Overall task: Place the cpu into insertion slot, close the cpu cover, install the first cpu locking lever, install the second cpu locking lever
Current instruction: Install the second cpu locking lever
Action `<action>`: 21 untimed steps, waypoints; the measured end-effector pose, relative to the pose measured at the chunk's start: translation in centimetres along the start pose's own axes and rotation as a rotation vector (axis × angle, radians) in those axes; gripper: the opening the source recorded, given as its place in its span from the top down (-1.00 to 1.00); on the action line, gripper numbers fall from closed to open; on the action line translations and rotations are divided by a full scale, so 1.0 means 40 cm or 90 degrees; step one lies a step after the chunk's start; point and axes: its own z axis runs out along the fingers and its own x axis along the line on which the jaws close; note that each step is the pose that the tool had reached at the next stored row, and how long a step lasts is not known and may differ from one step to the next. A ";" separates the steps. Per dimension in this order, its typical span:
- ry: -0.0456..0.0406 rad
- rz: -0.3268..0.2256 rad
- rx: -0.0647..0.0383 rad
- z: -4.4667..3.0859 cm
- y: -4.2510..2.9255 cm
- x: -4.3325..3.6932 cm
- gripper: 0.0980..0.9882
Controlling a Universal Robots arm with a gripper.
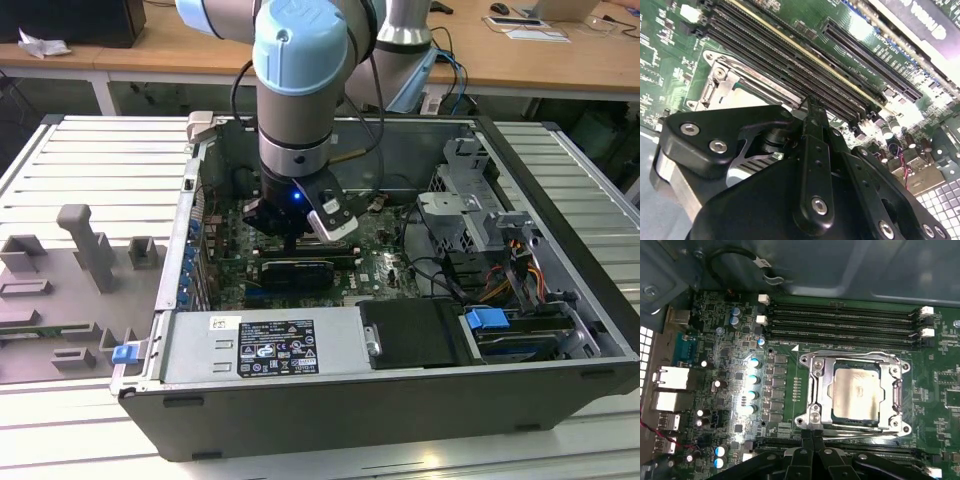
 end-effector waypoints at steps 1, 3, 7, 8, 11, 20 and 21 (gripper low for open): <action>-0.0002 0.000 -0.001 0.002 0.000 0.002 0.98; -0.0006 -0.001 -0.006 0.006 -0.001 0.004 0.98; -0.0010 -0.003 -0.016 0.013 -0.002 0.004 0.98; -0.0010 -0.003 -0.018 0.014 -0.002 0.004 0.98; -0.0011 -0.007 -0.027 0.018 -0.003 0.004 0.98; -0.0015 -0.010 -0.041 0.024 -0.003 0.017 0.98; -0.0016 -0.010 -0.041 0.022 -0.003 0.017 0.98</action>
